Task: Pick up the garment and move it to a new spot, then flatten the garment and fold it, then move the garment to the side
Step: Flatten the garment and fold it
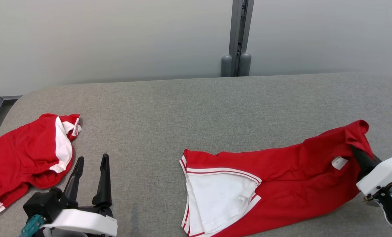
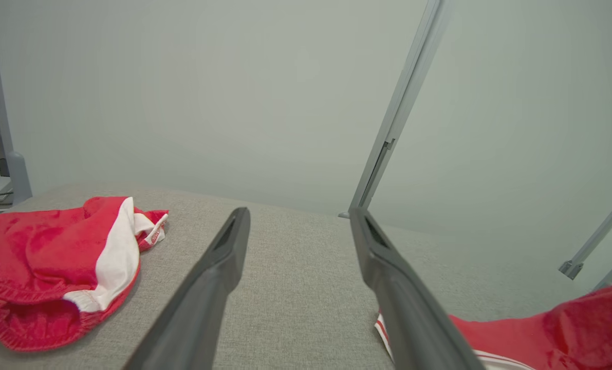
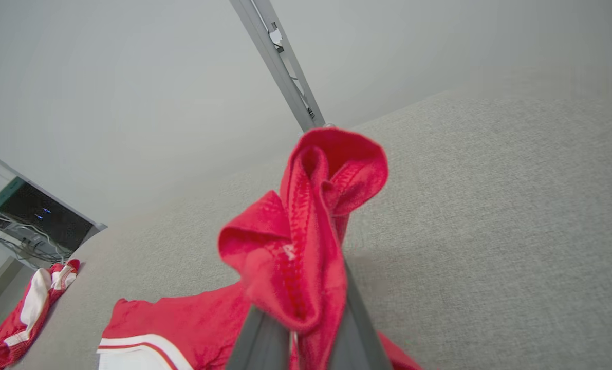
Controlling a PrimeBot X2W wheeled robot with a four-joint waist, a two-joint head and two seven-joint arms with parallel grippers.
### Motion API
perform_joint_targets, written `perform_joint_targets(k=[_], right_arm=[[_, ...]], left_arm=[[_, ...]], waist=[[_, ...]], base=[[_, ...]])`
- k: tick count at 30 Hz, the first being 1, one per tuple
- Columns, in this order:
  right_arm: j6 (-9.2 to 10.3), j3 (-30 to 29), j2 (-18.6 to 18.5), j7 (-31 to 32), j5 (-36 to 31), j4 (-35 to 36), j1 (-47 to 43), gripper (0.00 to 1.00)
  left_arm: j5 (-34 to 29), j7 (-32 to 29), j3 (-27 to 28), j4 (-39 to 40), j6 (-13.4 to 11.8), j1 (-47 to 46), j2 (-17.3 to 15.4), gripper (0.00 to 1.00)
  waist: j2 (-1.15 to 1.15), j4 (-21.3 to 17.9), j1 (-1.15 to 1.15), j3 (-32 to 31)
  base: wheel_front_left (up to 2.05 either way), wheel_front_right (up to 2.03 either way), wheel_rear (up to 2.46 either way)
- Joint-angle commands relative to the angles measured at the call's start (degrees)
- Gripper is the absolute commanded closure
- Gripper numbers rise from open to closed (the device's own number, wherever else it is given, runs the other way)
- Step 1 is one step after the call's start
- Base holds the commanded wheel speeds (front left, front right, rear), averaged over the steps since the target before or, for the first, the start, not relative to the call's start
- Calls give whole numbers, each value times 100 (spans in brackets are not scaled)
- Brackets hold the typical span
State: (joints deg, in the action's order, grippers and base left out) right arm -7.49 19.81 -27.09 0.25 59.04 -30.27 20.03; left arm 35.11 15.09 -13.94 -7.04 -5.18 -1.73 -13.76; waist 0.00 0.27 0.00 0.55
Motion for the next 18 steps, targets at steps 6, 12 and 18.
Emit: perform_joint_targets(k=[6, 12, 18], right_arm=[[-1, 24, 394, 589, 24, 1201, -363, 100], [-1, 159, 1012, 1125, 343, 1376, -313, 100], [-1, 207, 1622, 1379, 708, 879, -110, 100]], left_arm=[[-518, 8, 432, -55, 294, 276, 460, 0], [-716, 8, 535, -240, 559, 220, 689, 0], [-893, 8, 627, -456, 751, 90, 821, 0]], waist=[[0, 104, 0, -59], [0, 289, 0, -60], [0, 689, 0, -12]], base=[[0, 0, 0], [0, 0, 0], [0, 0, 0]])
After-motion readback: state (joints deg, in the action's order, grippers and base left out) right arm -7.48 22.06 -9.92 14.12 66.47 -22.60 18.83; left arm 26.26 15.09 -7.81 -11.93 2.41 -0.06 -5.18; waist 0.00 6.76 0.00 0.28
